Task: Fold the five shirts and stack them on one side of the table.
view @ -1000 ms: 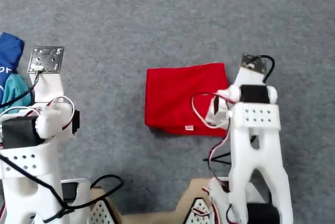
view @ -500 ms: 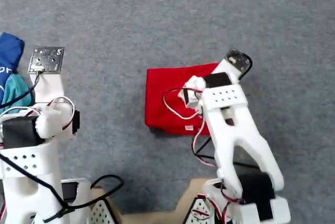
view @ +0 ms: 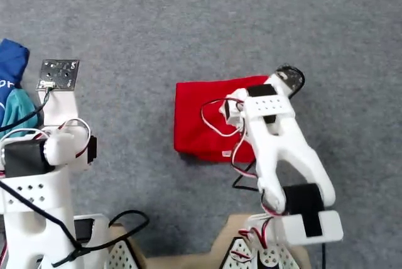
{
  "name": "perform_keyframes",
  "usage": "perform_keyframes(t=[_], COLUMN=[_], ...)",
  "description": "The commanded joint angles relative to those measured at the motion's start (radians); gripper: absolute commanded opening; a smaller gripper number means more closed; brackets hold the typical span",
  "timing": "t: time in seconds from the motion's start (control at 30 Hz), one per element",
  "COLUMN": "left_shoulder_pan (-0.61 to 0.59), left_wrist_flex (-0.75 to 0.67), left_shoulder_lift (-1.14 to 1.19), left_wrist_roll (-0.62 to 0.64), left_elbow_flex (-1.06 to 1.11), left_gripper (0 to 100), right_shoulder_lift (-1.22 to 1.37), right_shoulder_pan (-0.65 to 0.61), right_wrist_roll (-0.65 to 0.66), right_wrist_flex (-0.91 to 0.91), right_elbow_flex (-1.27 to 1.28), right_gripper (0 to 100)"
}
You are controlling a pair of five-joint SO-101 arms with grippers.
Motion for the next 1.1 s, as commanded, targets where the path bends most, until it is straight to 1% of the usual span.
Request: perform_keyframes(t=[0.0,0.13,0.37,0.57,1.07], left_shoulder_pan=[-0.008,-0.008,-0.008,-0.008,-0.008], left_wrist_flex=[0.008,0.008,0.011,0.043,0.043], left_shoulder_lift=[-0.015,-0.015,-0.015,-0.015,-0.015], left_wrist_roll=[-0.005,-0.002,0.000,0.000,0.000], left_elbow_flex=[-0.048,-0.038,-0.046,-0.048,-0.046], left_gripper=[6,6,6,6,6], right_shoulder_lift=[0.041,0.091,0.168,0.249,0.259], right_shoulder_pan=[0.070,0.108,0.104,0.104,0.105], right_wrist_roll=[-0.031,-0.032,-0.032,-0.032,-0.025], right_wrist_flex=[-0.021,-0.038,-0.038,-0.037,-0.031], right_elbow_flex=[-0.050,-0.048,-0.105,-0.154,-0.157], right_gripper=[40.4,40.4,40.4,40.4,39.7])
